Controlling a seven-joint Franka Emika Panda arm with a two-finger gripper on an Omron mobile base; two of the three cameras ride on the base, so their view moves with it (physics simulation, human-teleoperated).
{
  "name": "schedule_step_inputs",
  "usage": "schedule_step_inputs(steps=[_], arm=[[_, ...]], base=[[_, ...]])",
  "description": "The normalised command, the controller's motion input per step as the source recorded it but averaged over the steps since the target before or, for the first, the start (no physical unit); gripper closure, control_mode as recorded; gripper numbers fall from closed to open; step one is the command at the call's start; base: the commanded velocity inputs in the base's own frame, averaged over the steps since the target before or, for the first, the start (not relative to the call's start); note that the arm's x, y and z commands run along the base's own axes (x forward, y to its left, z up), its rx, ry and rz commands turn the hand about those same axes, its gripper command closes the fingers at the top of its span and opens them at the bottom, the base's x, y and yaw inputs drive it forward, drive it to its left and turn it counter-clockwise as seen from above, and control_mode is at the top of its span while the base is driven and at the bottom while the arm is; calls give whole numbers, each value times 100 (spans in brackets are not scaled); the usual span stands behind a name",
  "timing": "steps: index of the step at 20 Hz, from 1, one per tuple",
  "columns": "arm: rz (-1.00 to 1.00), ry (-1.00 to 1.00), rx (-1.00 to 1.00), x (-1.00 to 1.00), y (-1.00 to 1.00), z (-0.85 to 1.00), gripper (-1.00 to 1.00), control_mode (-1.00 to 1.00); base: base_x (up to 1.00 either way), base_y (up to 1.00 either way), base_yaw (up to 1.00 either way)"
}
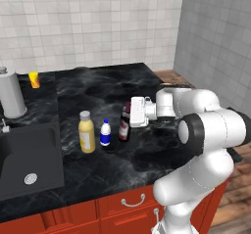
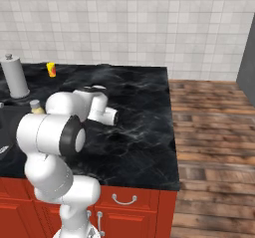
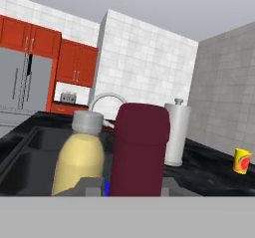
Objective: Place the drinks on the dining counter in a tight cluster.
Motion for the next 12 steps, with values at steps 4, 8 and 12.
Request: schedule_step_inputs(steps=[4, 8, 12], arm=[[0, 0, 3, 16, 35, -21, 100, -100], [1, 0, -1, 19, 22, -31, 100, -100], [1, 0, 0, 20, 15, -26, 100, -100]], base=[[0, 0, 0], [0, 0, 0], [0, 0, 0]])
